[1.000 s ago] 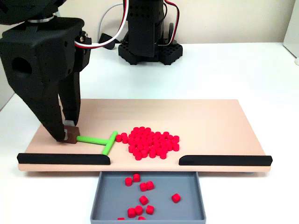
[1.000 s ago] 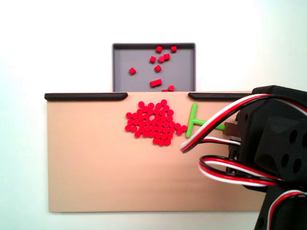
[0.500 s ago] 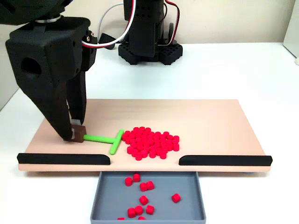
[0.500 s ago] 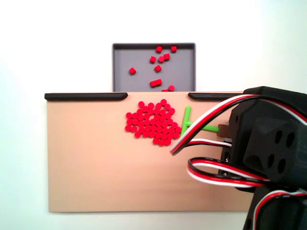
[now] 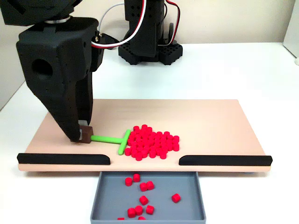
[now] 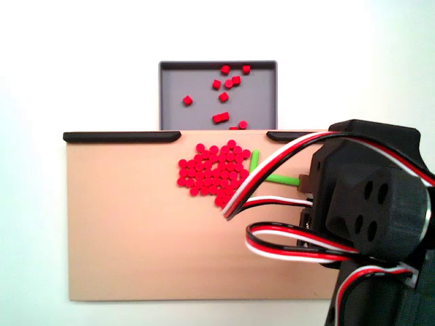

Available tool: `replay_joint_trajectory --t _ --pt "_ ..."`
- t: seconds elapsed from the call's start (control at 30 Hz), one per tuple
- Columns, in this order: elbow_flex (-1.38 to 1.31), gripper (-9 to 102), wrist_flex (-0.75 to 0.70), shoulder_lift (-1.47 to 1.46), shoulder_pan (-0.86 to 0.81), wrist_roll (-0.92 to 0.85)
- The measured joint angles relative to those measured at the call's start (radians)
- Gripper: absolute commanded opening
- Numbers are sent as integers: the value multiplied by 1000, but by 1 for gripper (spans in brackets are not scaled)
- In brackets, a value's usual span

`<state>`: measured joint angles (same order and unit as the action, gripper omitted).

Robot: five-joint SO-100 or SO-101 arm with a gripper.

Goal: Push granules from right to the grey container

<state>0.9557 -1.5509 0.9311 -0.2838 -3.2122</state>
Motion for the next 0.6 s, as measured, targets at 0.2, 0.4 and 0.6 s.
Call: replay_joint_trajectory --t 0.2,0.4,0.6 --pt "0 0 0 0 3 2" --pt "0 0 0 0 5 75" --pt "0 0 0 0 5 137"
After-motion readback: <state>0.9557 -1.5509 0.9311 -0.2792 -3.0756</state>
